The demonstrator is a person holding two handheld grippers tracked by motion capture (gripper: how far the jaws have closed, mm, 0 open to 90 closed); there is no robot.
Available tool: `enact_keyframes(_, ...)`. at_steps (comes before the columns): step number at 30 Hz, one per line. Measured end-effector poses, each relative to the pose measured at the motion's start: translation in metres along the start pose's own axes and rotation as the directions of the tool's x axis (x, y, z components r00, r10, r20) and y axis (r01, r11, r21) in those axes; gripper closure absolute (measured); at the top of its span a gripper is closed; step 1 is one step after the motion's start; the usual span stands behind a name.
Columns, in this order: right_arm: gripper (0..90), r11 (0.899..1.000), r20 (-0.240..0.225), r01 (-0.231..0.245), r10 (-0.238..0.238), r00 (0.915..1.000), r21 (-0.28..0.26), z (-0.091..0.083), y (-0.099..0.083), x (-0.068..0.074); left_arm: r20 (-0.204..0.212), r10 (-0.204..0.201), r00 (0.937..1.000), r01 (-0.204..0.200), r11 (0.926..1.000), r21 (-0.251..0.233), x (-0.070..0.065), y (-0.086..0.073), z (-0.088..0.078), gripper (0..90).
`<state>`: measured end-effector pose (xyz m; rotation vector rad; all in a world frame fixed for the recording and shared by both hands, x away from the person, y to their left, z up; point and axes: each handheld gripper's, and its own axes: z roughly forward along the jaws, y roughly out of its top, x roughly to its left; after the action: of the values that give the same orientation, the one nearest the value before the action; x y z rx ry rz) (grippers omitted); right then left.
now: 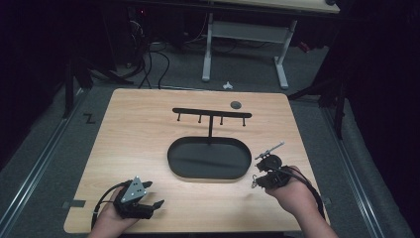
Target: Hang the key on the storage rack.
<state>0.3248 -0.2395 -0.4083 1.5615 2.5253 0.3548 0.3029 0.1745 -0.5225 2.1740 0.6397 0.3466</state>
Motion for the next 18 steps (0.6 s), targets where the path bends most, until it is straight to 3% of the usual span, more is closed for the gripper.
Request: enact_keyframes(18,88.4,0.999,0.008,-0.01,0.01,0.9999,-0.033,-0.0089,0.0055,-0.0075,0.003,-0.002,1.0,0.002,1.0,-0.002,-0.0003,0.0001,0.0001,24.1)
